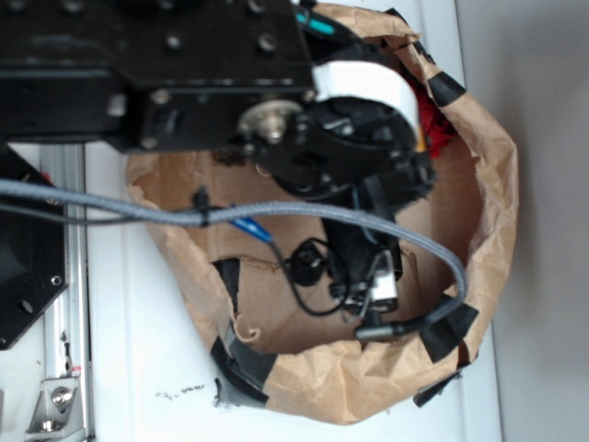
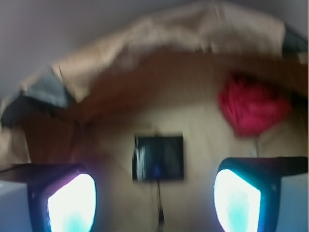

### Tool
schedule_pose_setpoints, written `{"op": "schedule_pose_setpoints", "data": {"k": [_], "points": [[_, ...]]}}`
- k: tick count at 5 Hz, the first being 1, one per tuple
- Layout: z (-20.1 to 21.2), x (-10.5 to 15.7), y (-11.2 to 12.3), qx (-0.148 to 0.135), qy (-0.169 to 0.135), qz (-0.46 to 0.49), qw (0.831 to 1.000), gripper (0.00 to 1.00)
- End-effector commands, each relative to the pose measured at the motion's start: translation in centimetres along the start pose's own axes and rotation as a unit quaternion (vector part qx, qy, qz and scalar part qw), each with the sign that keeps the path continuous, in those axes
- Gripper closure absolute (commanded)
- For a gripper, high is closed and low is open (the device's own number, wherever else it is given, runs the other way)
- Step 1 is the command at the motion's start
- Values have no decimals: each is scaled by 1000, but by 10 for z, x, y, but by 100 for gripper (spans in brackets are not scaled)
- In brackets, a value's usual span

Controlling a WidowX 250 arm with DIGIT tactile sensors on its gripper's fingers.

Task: Grab the black box.

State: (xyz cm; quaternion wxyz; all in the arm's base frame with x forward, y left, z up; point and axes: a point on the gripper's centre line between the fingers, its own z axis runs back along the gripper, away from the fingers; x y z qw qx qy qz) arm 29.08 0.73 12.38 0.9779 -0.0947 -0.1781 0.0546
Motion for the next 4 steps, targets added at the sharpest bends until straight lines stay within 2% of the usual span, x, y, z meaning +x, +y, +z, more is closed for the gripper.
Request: {"op": "schedule_pose_setpoints", "data": {"k": [1,2,4], "points": [[-29,26,14,8,-22,-11,1000,0],[-45,20,21,28,-9,-11,1000,0],[-46,-1,14,36,3,-49,998,0]]}}
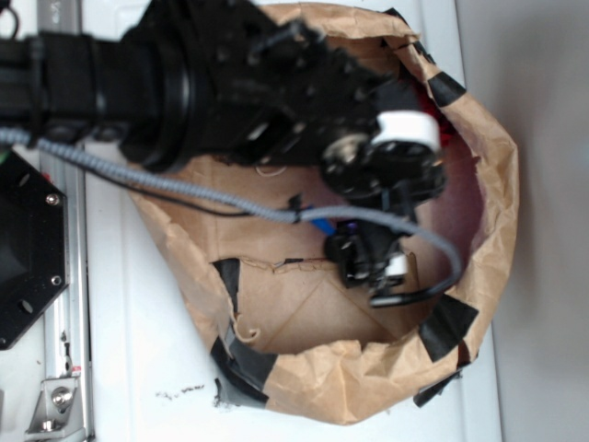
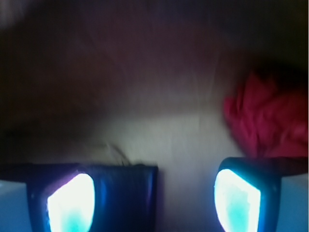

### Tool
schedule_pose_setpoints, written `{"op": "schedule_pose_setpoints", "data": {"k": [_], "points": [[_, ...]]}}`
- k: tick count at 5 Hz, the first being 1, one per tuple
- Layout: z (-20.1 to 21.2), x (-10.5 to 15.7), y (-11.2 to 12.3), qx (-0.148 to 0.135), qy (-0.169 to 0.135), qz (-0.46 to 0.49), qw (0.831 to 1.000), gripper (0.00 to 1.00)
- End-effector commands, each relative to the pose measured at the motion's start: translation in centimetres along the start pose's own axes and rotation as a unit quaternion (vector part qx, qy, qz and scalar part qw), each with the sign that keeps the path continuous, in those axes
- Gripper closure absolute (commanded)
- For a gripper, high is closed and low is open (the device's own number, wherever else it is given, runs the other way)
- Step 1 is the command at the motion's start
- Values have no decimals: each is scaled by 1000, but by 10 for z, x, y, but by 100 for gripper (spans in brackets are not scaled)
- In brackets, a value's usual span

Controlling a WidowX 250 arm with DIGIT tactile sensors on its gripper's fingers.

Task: Grab the black box.

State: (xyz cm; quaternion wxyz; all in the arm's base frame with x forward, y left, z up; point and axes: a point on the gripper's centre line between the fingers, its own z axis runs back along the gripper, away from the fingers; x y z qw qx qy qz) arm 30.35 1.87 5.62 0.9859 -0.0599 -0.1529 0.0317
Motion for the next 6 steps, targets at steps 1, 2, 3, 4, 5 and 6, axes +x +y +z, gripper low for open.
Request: {"op": "schedule_pose_setpoints", "data": {"k": [1,2,3,4,5,6], "points": [[22,-3,-15,2,-24,-39,999,0],[17,3,-16,4,-16,-25,1000,0],[14,5,-19,5,-18,-24,1000,0],[11,2,-19,8,-17,-29,999,0],[6,-1,-19,13,-22,-33,999,0],[-8,-5,-20,30,-22,-44,998,0]]}}
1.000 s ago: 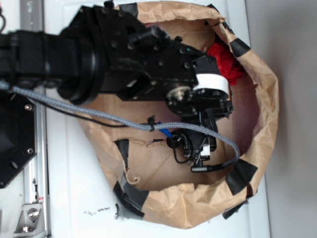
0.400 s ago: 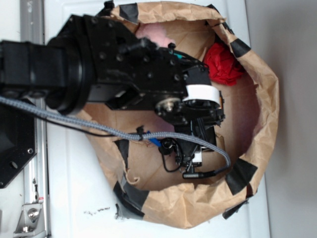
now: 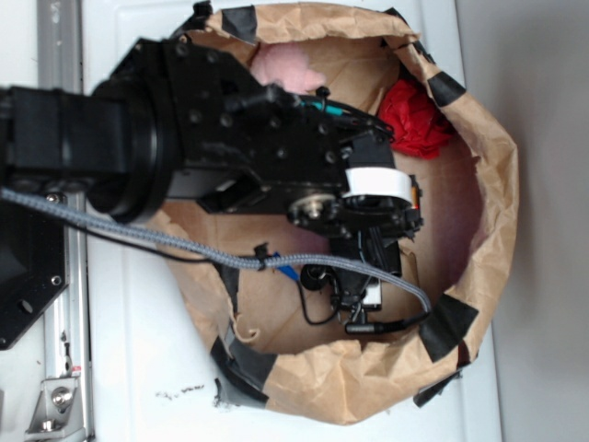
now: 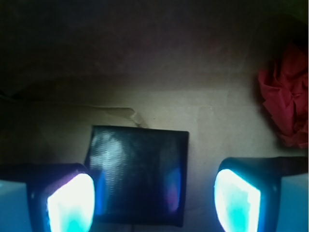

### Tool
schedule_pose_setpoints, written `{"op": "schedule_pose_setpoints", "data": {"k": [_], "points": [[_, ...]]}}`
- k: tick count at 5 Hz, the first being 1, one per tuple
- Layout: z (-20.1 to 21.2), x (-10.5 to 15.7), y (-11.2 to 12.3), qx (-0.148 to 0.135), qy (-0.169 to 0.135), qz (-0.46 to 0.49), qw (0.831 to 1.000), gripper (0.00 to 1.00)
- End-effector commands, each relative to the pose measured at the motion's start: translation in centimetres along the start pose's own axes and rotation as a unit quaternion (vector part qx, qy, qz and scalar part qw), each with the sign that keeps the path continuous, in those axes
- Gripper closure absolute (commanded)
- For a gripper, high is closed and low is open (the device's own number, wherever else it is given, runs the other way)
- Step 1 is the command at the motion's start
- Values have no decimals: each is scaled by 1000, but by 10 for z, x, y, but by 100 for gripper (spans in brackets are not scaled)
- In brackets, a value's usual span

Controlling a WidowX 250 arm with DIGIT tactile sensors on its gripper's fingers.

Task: Grab the black box.

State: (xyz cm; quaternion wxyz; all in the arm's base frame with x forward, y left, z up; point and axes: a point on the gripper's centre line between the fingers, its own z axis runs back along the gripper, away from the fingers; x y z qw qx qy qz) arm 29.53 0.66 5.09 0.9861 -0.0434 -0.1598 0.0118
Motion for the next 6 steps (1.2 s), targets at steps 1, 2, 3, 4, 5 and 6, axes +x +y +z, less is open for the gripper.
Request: {"op": "schedule_pose_setpoints", "data": {"k": [1,2,3,4,5,6], "points": [[-14,-4,-15,14,0,-37,999,0],[-13,-6,-25,-5,14,-43,999,0],[-11,-7,-31,-26,36,-41,998,0],[-11,-8,-30,-29,37,-36,998,0],[-12,-5,-28,-27,34,-22,999,100],[-11,-1,-26,-27,26,-16,999,100]]}}
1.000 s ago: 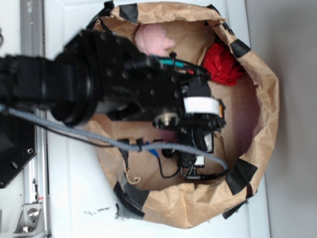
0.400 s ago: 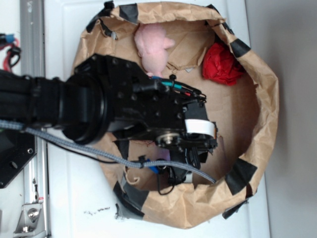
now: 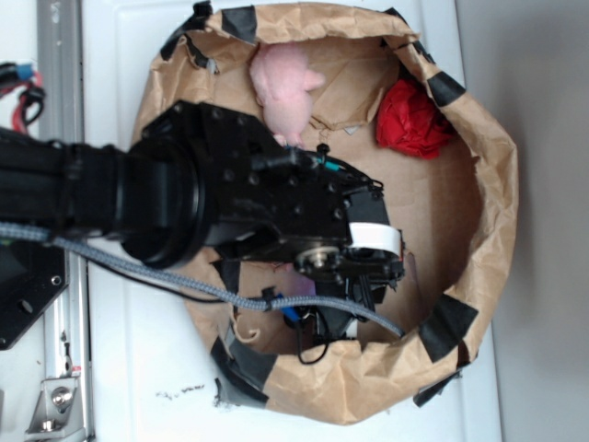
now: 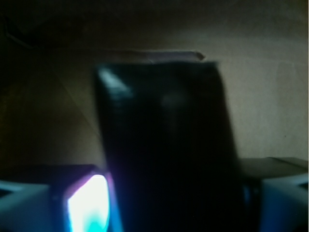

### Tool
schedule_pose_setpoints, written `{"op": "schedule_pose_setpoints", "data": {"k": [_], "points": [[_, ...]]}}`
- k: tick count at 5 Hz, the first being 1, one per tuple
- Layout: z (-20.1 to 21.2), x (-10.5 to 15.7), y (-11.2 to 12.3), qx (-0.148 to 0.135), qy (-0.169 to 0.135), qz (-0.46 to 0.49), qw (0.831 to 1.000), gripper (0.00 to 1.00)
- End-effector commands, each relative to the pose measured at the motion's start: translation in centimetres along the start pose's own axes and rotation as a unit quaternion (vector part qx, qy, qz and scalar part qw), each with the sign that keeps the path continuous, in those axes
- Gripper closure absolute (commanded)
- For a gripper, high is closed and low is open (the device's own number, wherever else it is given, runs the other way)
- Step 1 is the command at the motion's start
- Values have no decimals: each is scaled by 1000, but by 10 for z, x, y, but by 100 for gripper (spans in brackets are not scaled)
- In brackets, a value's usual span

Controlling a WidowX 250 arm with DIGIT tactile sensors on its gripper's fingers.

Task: Grab the black box.

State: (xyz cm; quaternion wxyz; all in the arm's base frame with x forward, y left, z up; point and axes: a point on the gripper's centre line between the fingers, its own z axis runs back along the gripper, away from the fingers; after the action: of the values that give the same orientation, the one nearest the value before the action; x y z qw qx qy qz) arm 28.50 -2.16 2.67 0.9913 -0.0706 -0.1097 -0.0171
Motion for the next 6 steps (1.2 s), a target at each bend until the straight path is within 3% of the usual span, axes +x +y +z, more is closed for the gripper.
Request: {"op": "schedule_pose_setpoints", "data": {"k": [1,3,4,5,6], "points": [[16,20,2,8,-37,12,999,100],[49,31,17,4,-56,35,998,100],[90,26,33,-16,-58,44,997,100],[121,16,40,-11,-46,45,998,100],[127,10,38,-23,6,43,999,100]]}}
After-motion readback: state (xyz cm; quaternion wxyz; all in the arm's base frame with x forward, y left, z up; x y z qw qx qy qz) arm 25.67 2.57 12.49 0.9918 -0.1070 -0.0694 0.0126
